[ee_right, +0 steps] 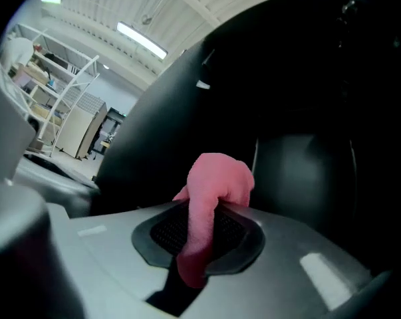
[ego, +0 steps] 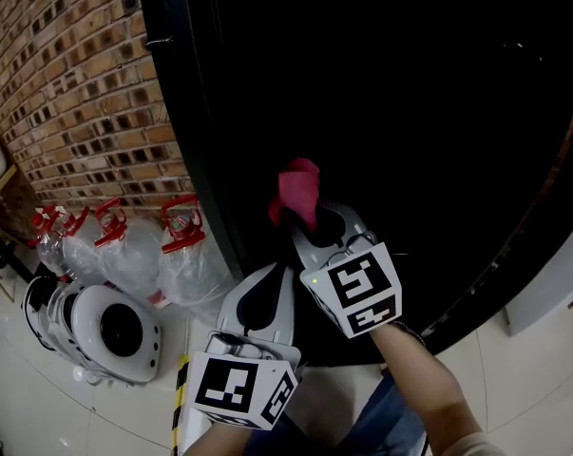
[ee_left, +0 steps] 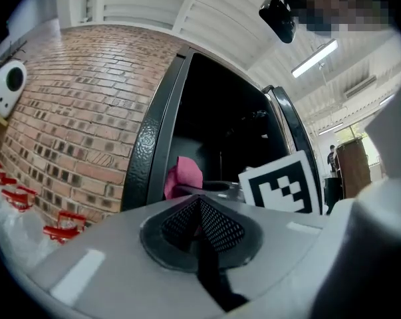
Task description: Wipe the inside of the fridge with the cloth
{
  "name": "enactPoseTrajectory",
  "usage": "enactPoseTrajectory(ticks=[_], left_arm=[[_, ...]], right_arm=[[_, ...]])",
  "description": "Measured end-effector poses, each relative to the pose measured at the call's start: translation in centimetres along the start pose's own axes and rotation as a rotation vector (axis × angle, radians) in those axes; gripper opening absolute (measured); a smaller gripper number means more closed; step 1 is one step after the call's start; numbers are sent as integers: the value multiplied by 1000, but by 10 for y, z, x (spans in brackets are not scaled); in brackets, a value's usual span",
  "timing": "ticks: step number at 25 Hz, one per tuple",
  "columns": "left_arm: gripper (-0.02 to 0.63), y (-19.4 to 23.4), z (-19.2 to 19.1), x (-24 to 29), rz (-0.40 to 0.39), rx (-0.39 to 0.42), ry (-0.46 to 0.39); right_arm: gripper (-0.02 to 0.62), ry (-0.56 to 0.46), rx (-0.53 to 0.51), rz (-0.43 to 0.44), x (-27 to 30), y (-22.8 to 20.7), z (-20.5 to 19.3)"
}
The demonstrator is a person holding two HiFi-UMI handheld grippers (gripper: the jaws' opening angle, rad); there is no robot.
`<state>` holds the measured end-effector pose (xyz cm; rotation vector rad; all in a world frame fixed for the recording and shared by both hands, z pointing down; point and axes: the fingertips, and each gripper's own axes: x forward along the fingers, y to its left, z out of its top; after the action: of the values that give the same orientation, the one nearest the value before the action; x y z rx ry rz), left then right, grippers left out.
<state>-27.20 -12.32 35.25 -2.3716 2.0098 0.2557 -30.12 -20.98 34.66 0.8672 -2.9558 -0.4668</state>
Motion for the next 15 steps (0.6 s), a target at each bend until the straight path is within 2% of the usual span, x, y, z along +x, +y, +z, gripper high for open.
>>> enactPoseTrajectory(ticks=[7, 10, 15], left_arm=[[5, -5, -5, 6, -33, 2, 9], [5, -9, -7, 6, -45, 4, 14], [5, -6, -6, 6, -45, 8, 16]], right_arm=[[57, 89, 77, -49, 65, -53, -3], [57, 141, 38, -109, 88, -78, -11], [57, 201, 95, -194, 106, -109, -32]])
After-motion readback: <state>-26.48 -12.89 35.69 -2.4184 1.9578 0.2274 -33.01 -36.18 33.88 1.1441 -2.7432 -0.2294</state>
